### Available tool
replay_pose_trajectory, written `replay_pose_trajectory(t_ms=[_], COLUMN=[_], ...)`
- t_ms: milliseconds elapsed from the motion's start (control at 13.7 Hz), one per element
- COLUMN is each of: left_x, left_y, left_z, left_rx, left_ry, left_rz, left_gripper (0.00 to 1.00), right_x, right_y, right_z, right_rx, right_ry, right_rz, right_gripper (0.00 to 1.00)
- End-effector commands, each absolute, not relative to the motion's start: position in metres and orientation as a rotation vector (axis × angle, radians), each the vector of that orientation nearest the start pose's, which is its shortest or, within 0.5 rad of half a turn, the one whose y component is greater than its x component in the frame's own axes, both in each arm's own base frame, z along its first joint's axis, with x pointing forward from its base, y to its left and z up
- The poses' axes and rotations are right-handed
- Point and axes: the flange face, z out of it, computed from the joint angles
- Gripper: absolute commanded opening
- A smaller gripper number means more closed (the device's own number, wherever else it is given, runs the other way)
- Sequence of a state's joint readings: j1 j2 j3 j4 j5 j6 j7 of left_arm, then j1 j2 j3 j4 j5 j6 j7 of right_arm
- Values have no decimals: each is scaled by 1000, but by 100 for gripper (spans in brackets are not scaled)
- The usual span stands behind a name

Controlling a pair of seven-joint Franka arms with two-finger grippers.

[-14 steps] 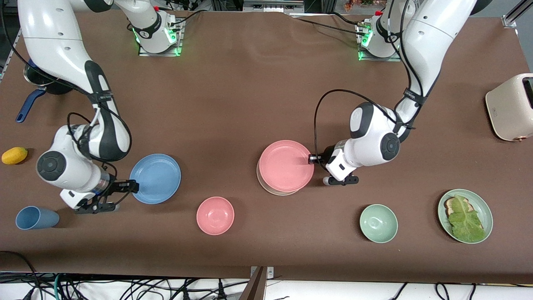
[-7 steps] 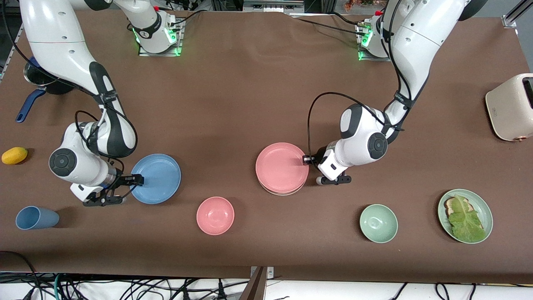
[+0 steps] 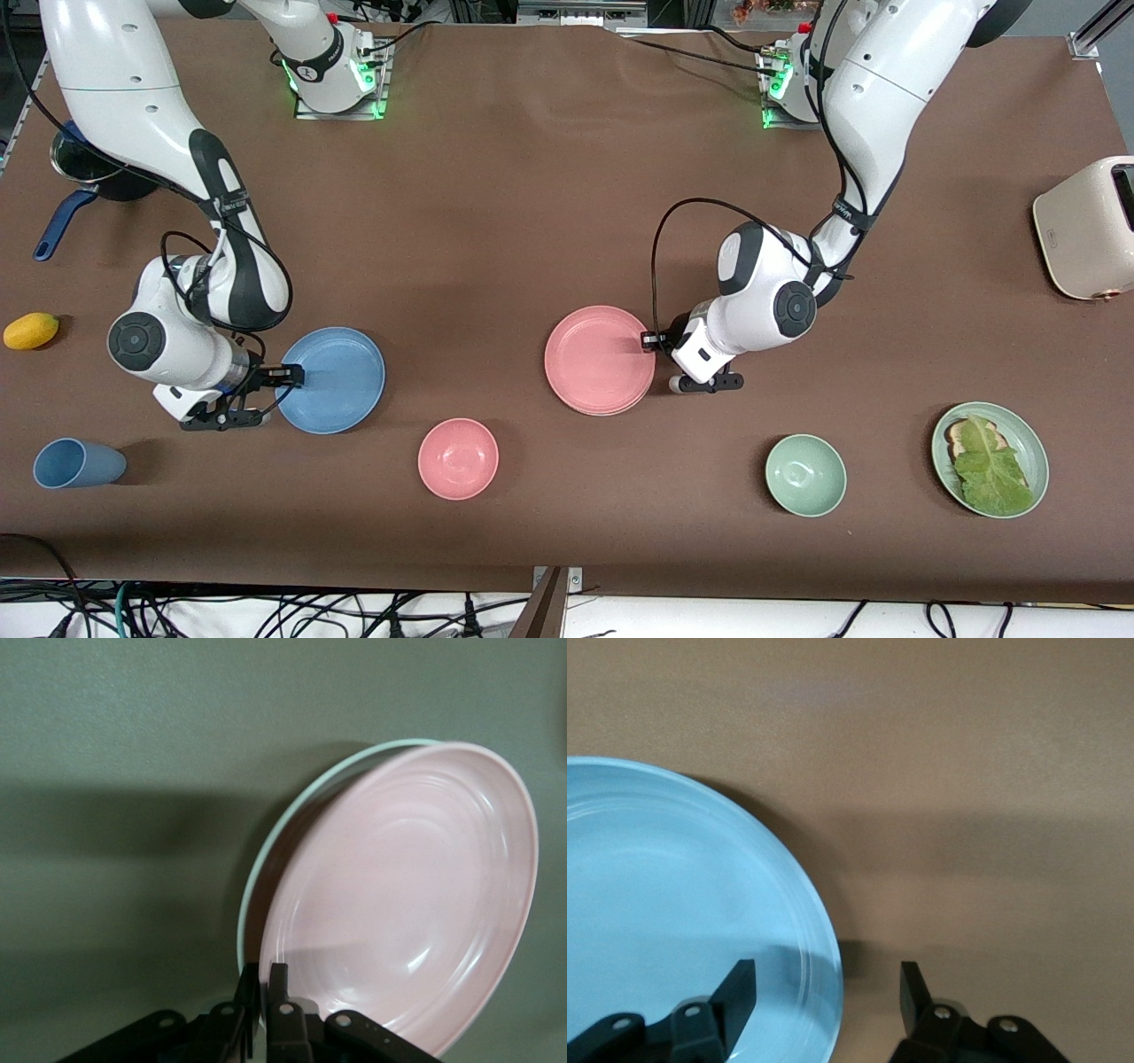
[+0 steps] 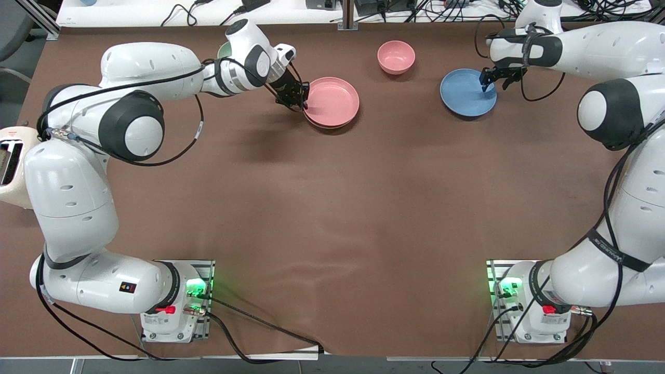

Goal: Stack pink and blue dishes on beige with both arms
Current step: 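Lower the pink plate onto the beige plate and open the left gripper, then withdraw the left gripper while the right gripper grasps the blue plate rim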

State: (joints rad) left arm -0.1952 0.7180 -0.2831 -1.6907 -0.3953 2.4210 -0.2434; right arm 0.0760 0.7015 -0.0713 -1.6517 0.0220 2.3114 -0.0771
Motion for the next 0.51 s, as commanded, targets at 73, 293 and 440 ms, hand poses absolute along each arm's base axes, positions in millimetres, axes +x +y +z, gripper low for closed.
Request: replay_pose_trajectory(t_ms=[73,293,440], left_x=[623,631,630], left_y=[-296,-291,-286], left_z=[200,222,249], left_rx=[-3542,-3551,-3543], left_ry=[-219,-225,-189], left_rz=[204,186,236], left_gripper=[54,89,100], right_x=[673,673,673], right_y=[7,7,7], right_z=[206,206,206], right_rx=[-3152,-3152,-3151], right_ry=[-105,-109,-114], right_rz=[49,49,49], right_gripper=[57,44,34])
